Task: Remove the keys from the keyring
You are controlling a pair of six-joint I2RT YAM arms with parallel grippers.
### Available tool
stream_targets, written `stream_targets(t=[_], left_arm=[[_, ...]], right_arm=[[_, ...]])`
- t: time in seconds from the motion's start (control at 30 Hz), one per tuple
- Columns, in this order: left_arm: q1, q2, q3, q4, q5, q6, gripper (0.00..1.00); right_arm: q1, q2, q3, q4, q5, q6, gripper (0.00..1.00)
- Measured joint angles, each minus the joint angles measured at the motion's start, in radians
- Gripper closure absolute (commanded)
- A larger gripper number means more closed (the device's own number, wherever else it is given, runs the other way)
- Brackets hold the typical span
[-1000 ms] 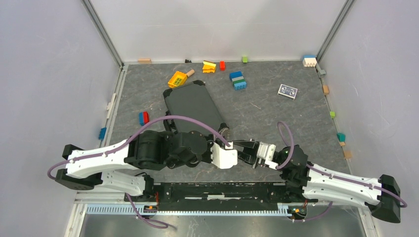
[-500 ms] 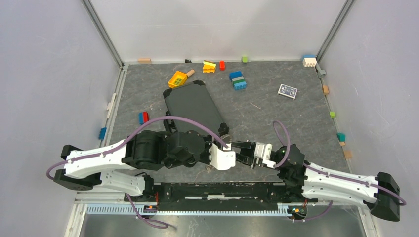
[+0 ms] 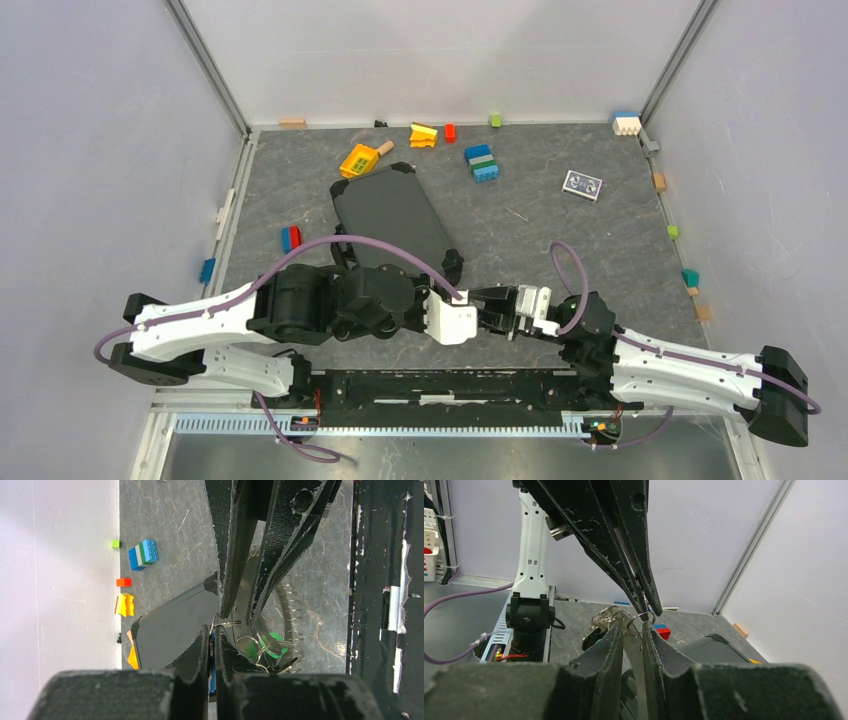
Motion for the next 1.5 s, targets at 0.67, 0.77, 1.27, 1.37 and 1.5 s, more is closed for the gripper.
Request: stream_targets(t=[0.67, 0.77, 1.27, 1.37, 1.5], left_arm=[[0.000, 0.014, 0.000, -0.003, -0.007, 0.000, 0.98], [0.000, 0.016, 0.000, -0.002, -0.012, 0.000, 0.98], [0.000, 0.019, 0.000, 0.000, -0.030, 0.000, 0.98], [0.000, 0.019, 0.000, 0.001, -0.031, 0.000, 0.98], [0.000, 0.019, 0.000, 0.001, -0.035, 0.000, 0.98]], right_arm=[[0.000, 0.027, 0.000, 0.034, 0.023, 0.049, 0.84], [0.000, 0.028, 0.000, 0.034, 0.035, 0.052, 0.86], [0.000, 0.032, -0.001, 0.033, 0.045, 0.068, 0.82], [0.000, 0.031, -0.003, 0.031, 0.045, 0.068, 0.86], [0.000, 0.028, -0.003, 0.029, 0.046, 0.069, 0.94]])
